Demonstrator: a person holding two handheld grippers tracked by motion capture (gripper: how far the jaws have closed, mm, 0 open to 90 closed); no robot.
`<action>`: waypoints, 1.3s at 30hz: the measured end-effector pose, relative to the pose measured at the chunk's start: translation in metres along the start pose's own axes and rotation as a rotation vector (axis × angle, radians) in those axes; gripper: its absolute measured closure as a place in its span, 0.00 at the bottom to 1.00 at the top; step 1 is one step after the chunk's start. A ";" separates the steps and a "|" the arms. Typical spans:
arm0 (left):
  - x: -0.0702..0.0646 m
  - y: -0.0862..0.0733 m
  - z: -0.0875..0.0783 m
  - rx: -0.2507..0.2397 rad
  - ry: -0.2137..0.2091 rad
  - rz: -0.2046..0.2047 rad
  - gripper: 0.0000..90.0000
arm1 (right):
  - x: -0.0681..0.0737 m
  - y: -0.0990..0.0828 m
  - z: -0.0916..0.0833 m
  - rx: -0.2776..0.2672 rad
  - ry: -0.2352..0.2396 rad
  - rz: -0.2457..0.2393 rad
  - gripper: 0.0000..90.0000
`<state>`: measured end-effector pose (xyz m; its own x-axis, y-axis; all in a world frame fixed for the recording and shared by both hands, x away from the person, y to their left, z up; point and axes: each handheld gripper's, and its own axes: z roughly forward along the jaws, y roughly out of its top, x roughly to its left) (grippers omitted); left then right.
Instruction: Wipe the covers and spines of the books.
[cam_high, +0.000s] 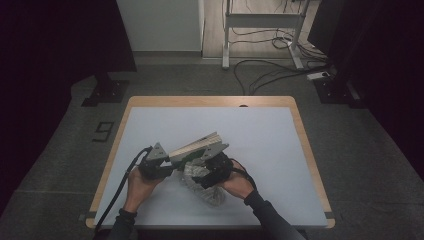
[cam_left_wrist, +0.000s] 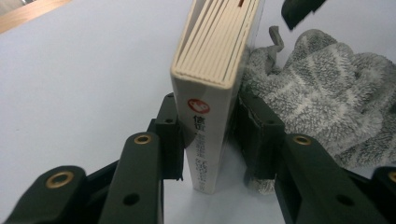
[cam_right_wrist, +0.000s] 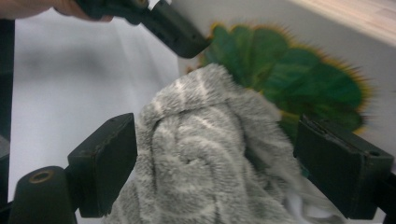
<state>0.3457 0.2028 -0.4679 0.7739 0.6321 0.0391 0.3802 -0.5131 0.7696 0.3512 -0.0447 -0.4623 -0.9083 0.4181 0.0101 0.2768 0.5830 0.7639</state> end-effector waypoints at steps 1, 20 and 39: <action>0.000 0.000 0.000 0.000 0.000 0.000 0.70 | -0.001 0.000 -0.002 -0.004 -0.003 0.000 0.15; 0.001 0.000 0.001 -0.001 -0.004 -0.006 0.70 | -0.047 -0.028 -0.047 -0.050 -0.141 0.098 0.14; 0.001 0.000 0.001 0.000 -0.013 -0.010 0.70 | -0.082 -0.011 -0.010 -0.116 -0.112 0.109 0.12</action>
<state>0.3471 0.2033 -0.4685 0.7767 0.6294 0.0232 0.3876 -0.5068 0.7700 0.4196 -0.0925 -0.4647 -0.8325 0.5533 0.0296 0.3276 0.4484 0.8316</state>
